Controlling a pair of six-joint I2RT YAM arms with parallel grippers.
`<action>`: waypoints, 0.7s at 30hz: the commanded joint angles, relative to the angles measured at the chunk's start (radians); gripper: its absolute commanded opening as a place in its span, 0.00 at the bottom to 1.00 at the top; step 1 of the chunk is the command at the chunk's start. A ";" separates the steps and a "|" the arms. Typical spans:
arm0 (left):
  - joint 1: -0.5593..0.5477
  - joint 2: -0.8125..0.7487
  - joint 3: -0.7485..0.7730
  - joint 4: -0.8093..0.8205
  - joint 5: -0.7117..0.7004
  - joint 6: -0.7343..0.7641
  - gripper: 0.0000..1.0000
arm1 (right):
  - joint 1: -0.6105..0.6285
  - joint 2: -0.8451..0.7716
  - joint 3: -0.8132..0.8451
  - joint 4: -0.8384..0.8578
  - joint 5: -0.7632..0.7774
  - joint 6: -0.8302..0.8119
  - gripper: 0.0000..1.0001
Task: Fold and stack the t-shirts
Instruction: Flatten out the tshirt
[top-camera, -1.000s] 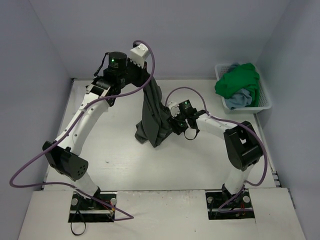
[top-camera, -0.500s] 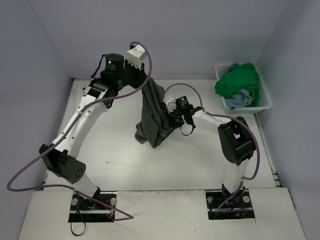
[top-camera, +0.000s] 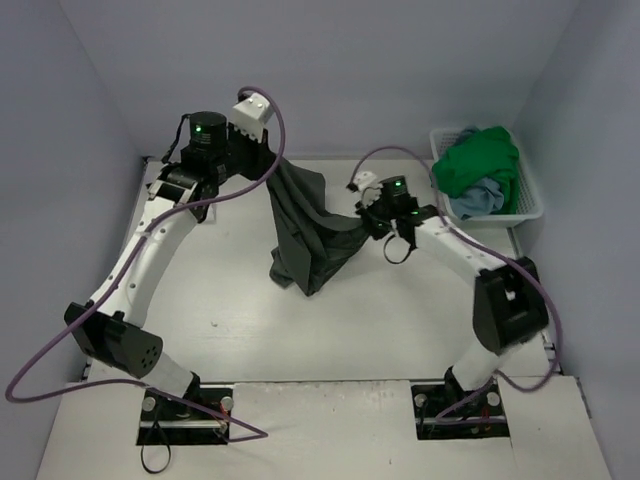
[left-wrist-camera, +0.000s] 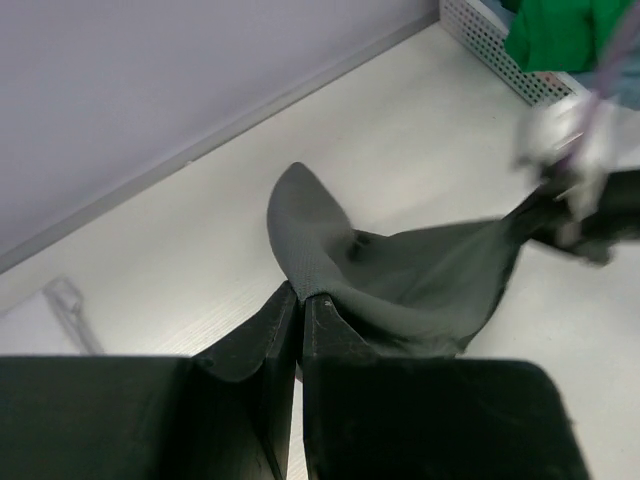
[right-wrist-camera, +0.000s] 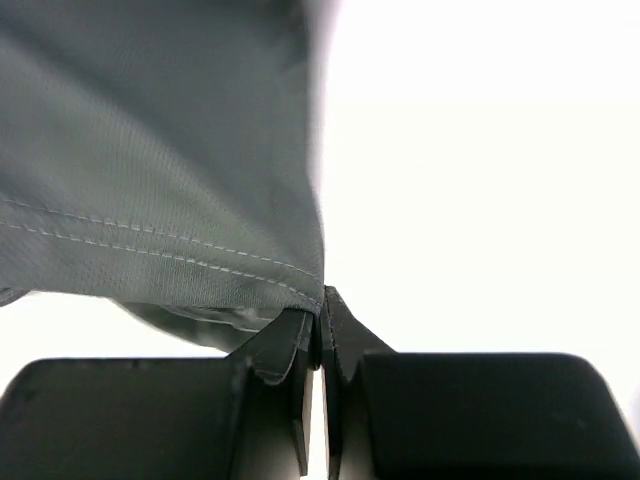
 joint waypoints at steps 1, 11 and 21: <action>0.051 -0.102 0.040 0.044 -0.006 0.035 0.00 | -0.134 -0.248 0.058 -0.030 -0.002 -0.026 0.00; 0.097 -0.185 0.166 -0.061 0.069 0.040 0.00 | -0.192 -0.591 0.122 -0.142 0.003 -0.067 0.00; 0.098 -0.289 0.322 -0.160 0.296 0.095 0.00 | -0.194 -0.774 0.261 -0.107 0.058 -0.070 0.00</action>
